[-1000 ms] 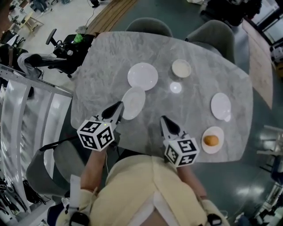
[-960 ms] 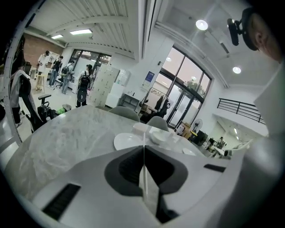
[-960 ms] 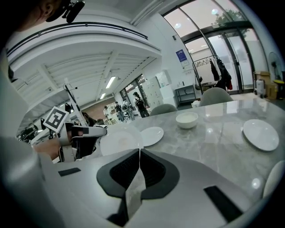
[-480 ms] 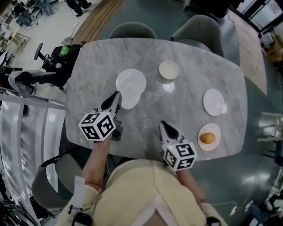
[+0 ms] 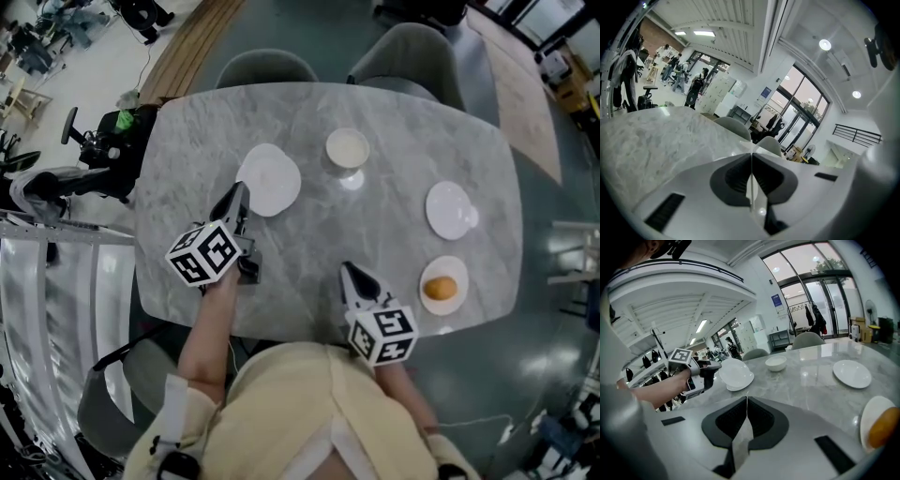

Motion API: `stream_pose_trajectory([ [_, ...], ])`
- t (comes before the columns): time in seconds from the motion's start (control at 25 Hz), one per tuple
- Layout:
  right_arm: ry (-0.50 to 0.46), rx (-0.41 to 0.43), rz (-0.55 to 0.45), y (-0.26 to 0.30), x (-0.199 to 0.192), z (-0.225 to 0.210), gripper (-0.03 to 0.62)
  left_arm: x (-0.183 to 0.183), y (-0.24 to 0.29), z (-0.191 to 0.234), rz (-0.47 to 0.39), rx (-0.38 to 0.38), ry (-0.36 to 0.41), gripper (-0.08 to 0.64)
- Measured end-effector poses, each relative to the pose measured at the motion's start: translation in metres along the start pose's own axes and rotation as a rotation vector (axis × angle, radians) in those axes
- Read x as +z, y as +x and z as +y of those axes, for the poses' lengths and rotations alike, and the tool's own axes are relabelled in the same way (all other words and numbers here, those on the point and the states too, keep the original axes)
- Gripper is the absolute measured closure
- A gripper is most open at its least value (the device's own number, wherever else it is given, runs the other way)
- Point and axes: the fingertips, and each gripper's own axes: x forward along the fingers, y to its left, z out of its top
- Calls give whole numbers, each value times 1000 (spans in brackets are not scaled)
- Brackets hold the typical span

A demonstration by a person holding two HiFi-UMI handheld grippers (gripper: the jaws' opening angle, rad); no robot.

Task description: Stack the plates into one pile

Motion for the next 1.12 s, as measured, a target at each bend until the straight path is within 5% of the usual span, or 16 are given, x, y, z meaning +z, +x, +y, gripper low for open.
stream_pose_trajectory([
  [0.6,11,-27,17,12,-3,-4,586,-8,15,43,-10,155,-22,548],
  [0.8,15,-37,20,14,-1,-7,587,-24,21,64,19,215,-102,546],
  [1.12,21,-40,29,15,0,-10,588,-43,26,82,116,317,-19,531],
])
